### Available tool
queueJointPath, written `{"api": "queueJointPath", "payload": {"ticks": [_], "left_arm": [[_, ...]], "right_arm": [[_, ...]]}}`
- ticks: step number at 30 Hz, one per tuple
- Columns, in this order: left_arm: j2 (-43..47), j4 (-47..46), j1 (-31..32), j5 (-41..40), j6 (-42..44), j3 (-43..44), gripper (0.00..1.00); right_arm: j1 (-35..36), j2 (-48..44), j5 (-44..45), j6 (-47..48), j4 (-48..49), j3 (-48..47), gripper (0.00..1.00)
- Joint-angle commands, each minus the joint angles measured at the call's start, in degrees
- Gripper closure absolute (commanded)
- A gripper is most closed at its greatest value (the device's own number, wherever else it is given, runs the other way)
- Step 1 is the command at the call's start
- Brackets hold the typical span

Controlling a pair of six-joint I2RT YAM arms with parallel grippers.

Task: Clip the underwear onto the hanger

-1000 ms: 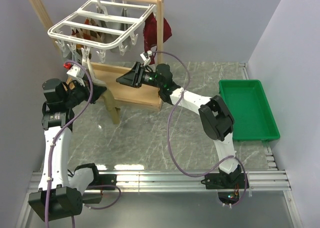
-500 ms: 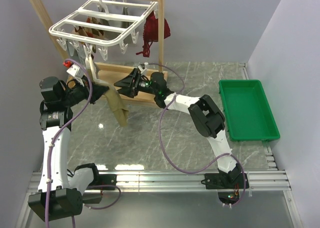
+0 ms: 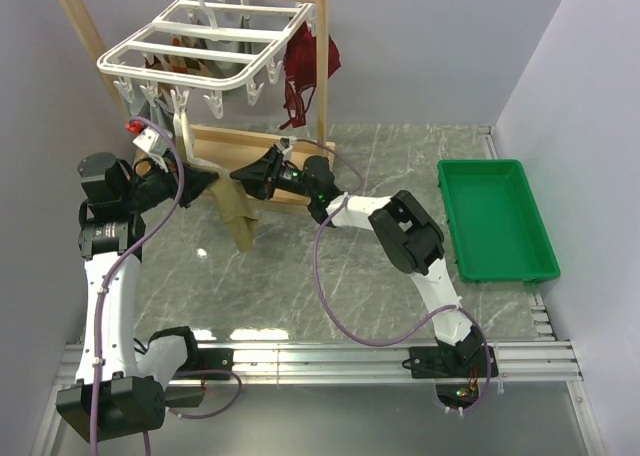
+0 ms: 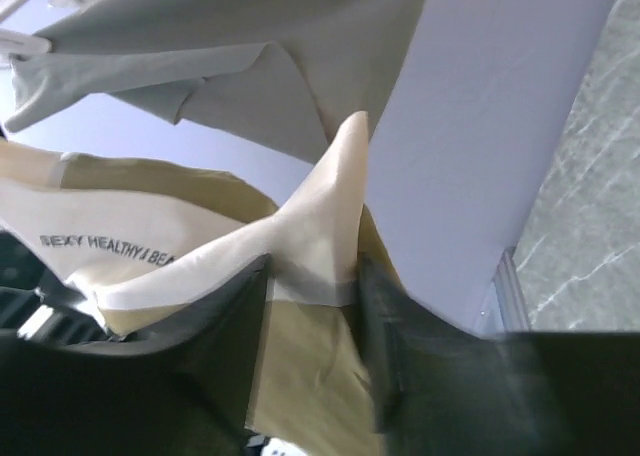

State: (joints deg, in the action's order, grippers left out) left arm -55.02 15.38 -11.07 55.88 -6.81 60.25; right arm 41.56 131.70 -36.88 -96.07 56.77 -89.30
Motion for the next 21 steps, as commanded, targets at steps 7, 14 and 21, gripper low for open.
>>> {"api": "queueJointPath", "payload": {"ticks": [7, 14, 21], "left_arm": [[-0.43, 1.14, -0.27, -0.5, 1.88, 1.8, 1.0], [-2.27, 5.26, -0.36, -10.67, 1.1, 2.76, 1.0], [-4.74, 2.39, -0.27, -14.74, -4.44, 3.57, 0.87]], "right_arm": [[-2.98, -4.78, -1.52, 3.68, 5.89, 0.44, 1.0], [-5.0, -14.34, -4.51, 13.35, 1.16, 8.68, 1.0], [-5.53, -21.83, -5.39, 24.87, -7.28, 10.9, 1.0]]}}
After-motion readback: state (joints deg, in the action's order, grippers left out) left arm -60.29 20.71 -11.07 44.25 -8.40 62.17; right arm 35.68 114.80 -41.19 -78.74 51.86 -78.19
